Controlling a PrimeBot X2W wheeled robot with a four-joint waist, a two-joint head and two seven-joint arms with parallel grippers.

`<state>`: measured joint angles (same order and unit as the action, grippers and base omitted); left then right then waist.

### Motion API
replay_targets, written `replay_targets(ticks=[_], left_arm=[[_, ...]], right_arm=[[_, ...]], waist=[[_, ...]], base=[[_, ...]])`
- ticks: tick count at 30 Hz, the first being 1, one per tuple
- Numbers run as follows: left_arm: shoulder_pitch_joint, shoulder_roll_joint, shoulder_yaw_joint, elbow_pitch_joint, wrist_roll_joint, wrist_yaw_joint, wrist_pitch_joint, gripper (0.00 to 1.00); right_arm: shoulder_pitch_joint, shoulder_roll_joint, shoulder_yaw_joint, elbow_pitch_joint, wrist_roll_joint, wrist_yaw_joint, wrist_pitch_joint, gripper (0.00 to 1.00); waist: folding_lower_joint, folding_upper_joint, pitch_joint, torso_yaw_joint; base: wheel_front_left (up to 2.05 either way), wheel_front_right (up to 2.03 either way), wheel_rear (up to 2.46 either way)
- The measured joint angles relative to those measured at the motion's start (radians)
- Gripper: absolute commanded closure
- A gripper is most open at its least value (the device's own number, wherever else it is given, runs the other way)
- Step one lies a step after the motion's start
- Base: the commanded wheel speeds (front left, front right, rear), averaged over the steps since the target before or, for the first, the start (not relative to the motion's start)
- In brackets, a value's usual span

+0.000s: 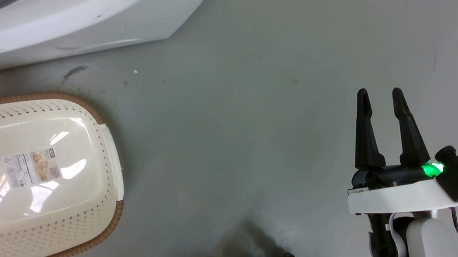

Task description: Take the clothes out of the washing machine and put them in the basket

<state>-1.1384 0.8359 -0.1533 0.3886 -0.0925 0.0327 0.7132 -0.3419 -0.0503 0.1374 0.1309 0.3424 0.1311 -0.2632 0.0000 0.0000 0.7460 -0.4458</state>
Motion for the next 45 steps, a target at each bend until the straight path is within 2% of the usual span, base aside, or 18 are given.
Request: replay_targets(ticks=[8, 18, 29, 36, 45], left_arm=[[0.063, -0.098, 0.002, 0.135, -0.044, 0.041, -0.226, 1.0], [0.222, -0.212, 0.05, 0.227, -0.139, 0.089, -0.461, 1.0], [0.37, -0.334, 0.073, 0.267, -0.205, 0.092, -0.755, 1.0], [0.439, -0.387, 0.053, 0.225, -0.22, 0.082, -0.839, 1.0], [0.544, -0.432, 0.036, 0.064, -0.244, 0.091, -0.852, 1.0]], right_arm=[[0.032, 0.0, -0.019, 0.029, -0.011, 0.0, 0.0, 0.0], [0.095, 0.0, -0.058, 0.063, -0.044, 0.0, 0.0, 0.0], [0.164, 0.0, -0.109, 0.066, -0.102, 0.0, 0.0, 0.0], [0.213, 0.0, -0.131, 0.063, -0.139, 0.0, 0.0, 0.0], [0.256, 0.0, -0.145, 0.024, -0.168, 0.0, 0.027, 0.0]], waist=[[0.0, 0.0, -0.093, 0.017], [-0.0001, 0.0, -0.226, 0.037], [-0.0002, 0.0, -0.388, 0.083], [-0.0003, 0.0, -0.498, 0.131], [-0.0003, 0.0, -0.587, 0.205]], base=[[0.0, 0.0, 0.0], [0.0, 0.0, 0.0], [0.0, 0.0, 0.0], [0.0, 0.0, 0.0], [0.0, 0.0, 0.0]])
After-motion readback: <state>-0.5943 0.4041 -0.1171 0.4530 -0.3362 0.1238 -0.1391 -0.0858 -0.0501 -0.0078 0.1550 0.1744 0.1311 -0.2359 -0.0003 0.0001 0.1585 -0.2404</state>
